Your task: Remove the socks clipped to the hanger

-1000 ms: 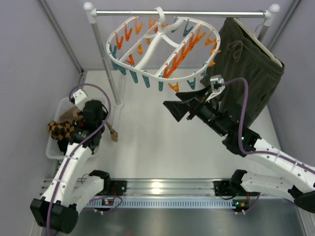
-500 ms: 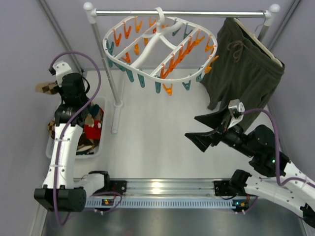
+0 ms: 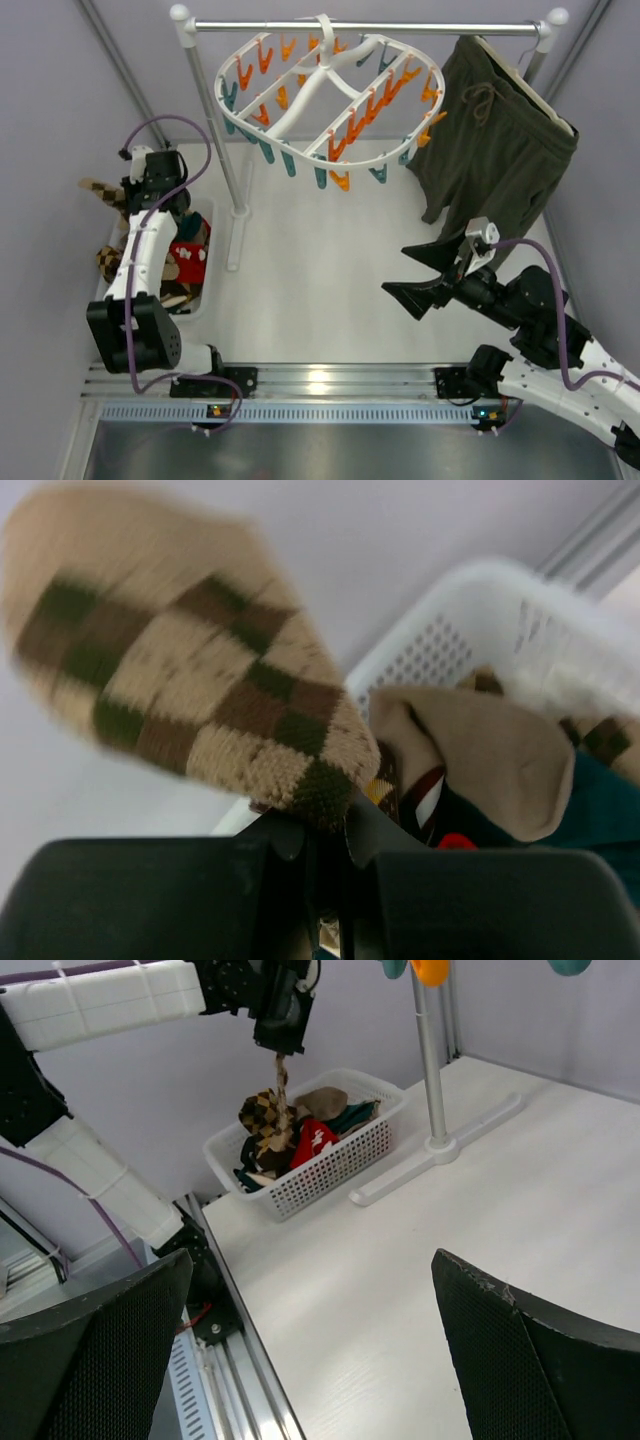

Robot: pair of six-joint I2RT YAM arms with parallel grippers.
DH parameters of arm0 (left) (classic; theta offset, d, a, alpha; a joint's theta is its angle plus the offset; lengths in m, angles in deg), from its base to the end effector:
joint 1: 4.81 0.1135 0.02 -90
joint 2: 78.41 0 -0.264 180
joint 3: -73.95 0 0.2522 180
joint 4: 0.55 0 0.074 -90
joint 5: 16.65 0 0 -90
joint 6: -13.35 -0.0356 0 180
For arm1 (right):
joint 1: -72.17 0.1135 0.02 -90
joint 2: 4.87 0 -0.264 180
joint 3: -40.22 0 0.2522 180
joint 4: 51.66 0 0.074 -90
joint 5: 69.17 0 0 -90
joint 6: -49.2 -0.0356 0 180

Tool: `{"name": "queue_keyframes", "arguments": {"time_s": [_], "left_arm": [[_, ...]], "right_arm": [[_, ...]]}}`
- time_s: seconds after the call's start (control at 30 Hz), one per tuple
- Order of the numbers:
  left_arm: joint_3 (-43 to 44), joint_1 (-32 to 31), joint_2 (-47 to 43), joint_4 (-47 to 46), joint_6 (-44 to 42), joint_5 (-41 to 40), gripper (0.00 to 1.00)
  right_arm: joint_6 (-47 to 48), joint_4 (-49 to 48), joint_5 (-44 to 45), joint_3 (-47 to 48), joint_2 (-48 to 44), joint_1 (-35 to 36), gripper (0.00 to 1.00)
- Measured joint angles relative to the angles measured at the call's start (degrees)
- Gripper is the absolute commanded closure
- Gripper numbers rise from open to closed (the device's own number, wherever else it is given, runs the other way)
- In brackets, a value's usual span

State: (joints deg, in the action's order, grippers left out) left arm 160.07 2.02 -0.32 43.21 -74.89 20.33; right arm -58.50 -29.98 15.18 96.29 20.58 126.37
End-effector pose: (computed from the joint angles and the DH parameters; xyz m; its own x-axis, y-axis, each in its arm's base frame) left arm 0.2872 0.0630 0.3513 -0.5576 -0.0854 -0.8257 -0.7329 0.5178 0.4413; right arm 0.0596 0.0886 0.3724 -0.1761 0.2731 -0.9457 -0.8508 0.4411 0.2858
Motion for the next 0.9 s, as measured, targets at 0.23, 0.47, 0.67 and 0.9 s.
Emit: {"name": "queue_keyframes", "arguments": {"time_s": [0.23, 0.47, 0.67, 0.9], "left_arm": [[-5.1, 1.4, 6.9, 1.0, 2.0, 0.2, 0.97], [-4.8, 2.3, 17.8, 0.7, 3.7, 7.7, 1.0], [-4.9, 2.4, 26.5, 0.7, 4.3, 11.8, 0.98], [-4.4, 2.6, 26.6, 1.3, 4.7, 11.4, 0.53]], "right_arm": [[0.2, 0.1, -0.1, -1.9, 0.0, 0.0, 0.01], [0.8, 0.3, 0.0, -3.7, 0.0, 0.0, 0.01], [1.2, 0.3, 0.3, -4.1, -0.3, 0.0, 0.01], [1.2, 0.2, 0.4, -4.1, 0.0, 0.0, 0.0]]}}
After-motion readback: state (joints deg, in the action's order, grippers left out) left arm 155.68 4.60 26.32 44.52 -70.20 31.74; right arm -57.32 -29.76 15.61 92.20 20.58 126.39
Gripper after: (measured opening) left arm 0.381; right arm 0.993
